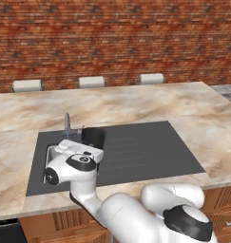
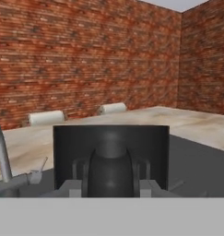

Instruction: Turn on the sink faucet and place the jug under the water for a few seconds to fill it up.

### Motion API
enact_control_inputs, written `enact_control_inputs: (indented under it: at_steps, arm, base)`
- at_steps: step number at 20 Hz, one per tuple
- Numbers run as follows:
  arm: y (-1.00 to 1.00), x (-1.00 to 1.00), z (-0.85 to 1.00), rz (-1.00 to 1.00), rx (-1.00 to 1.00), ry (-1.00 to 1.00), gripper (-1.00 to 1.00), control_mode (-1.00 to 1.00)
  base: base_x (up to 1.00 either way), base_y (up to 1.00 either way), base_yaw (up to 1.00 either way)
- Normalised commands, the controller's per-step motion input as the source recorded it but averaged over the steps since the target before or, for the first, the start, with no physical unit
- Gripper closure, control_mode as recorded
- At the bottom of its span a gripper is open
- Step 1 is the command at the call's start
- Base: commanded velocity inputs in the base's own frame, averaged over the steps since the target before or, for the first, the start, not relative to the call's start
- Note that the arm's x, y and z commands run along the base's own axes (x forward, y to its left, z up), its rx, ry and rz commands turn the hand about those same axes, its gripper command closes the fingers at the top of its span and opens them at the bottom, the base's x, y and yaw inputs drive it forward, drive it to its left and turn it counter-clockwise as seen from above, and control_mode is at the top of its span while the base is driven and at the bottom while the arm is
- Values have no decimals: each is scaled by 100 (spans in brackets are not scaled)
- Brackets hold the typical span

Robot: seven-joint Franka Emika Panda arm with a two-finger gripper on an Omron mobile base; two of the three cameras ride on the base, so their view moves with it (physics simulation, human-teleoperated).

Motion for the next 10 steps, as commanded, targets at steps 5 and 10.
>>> enact_control_inputs:
  at_steps: [5, 10]
  arm:
    - [52, 26, -23, 0, 0, 4, 100, -100]
    - [44, 26, -20, 0, 0, 4, 100, -100]
  base:
    - [0, 0, 0]
    - [0, 0, 0]
